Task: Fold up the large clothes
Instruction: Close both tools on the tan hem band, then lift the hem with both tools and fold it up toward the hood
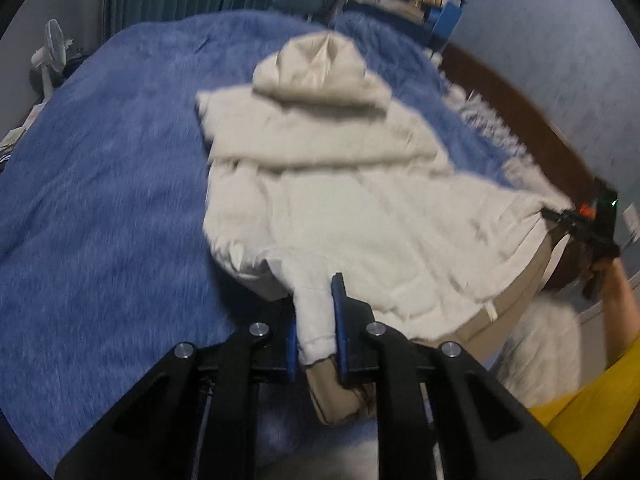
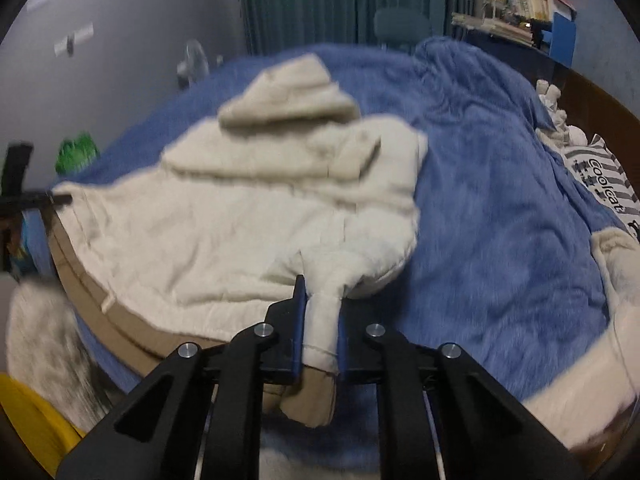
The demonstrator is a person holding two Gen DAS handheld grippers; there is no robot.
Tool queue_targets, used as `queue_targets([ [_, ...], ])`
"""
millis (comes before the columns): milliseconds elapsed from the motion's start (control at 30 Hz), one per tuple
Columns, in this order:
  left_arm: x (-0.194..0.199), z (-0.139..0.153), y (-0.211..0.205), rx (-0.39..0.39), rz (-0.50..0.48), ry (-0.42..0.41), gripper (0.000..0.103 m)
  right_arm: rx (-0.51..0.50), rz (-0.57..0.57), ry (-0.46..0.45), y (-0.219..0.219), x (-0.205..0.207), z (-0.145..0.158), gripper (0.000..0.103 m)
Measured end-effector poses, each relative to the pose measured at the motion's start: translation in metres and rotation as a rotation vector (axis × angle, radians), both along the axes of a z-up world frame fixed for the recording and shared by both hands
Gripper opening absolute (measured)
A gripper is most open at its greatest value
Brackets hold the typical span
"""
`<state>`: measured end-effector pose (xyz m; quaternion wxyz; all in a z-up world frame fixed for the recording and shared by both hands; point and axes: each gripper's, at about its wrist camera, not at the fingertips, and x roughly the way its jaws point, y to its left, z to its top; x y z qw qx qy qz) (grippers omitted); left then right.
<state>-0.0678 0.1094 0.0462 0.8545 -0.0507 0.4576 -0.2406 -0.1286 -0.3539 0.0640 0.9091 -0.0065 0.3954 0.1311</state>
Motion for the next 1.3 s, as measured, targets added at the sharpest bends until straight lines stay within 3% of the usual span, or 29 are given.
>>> queue_targets([
  [300,0.107,0.058,0.022,-0.152,0.119,-0.127,0.011,0.205,-0.154,-0.161,-0.021,0.095,0.053,0.012],
  [533,0.215,0.063,0.020,-0.146,0.220,-0.159,0.011,0.272,-0.315,-0.177,-0.038,0.209,0.050,0.012],
  [800,0.326,0.017,-0.002,-0.017,0.283,-0.075,0.013,0.222,-0.432,-0.086,-0.036,0.317,0.007,0.013],
  [967,0.358,-0.021,-0.010,0.043,0.303,-0.030,0.015,0.198,-0.481,-0.017,-0.034,0.358,-0.032,0.014],
  [1167,0.373,-0.051,-0.006,0.029,0.305,0.031,0.016,0.200,-0.503,0.038,-0.031,0.376,-0.059,0.015],
  [1233,0.371,-0.050,-0.001,-0.018,0.322,0.046,0.020,0.213,-0.501,0.050,-0.030,0.379,-0.061,0.022],
  [1267,0.369,-0.048,0.001,-0.038,0.329,0.051,0.024,0.236,-0.495,0.057,-0.030,0.379,-0.060,0.033],
  [1300,0.368,-0.046,0.003,-0.057,0.333,0.052,0.028,0.252,-0.488,0.054,-0.030,0.377,-0.058,0.052],
])
